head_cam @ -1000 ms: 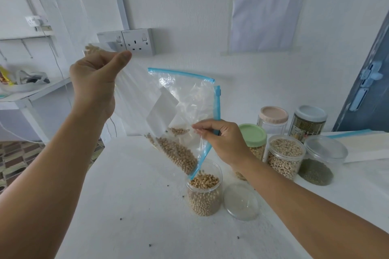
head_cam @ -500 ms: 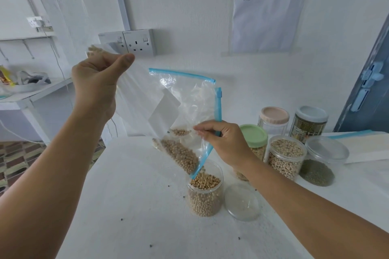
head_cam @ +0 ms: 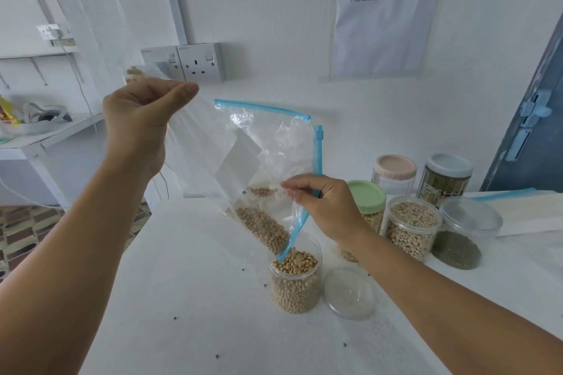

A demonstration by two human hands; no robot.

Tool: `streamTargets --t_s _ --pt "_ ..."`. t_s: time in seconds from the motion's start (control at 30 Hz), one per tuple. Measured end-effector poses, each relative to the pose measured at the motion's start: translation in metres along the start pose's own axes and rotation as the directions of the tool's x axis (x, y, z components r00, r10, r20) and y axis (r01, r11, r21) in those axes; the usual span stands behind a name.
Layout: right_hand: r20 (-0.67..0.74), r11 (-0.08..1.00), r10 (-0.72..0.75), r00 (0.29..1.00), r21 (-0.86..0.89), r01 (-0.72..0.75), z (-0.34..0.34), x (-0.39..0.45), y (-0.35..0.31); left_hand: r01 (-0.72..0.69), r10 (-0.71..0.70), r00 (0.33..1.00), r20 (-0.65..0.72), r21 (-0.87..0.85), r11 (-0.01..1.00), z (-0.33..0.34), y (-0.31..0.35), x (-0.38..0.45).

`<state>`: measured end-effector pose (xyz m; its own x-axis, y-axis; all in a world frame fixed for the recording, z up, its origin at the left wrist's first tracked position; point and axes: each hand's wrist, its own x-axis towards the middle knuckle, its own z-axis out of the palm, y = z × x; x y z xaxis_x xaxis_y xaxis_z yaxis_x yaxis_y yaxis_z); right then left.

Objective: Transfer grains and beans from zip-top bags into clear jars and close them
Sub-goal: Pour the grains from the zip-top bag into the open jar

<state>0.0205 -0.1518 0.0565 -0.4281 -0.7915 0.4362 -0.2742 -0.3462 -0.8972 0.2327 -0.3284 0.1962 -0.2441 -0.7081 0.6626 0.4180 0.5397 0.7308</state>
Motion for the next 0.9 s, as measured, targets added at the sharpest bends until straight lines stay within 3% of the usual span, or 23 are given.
streamTargets --t_s 0.33,0.9 --pt "-0.007 1.000 0.005 1.000 0.011 -0.005 -0.001 0.000 -0.002 -0.064 0.042 0.986 0.162 0.132 0.989 -0.005 0.002 0.003" --pt "0.014 1.000 0.000 1.000 -0.001 0.000 -0.001 -0.004 0.002 -0.090 0.060 0.981 0.182 0.159 0.983 -0.003 -0.005 0.003"
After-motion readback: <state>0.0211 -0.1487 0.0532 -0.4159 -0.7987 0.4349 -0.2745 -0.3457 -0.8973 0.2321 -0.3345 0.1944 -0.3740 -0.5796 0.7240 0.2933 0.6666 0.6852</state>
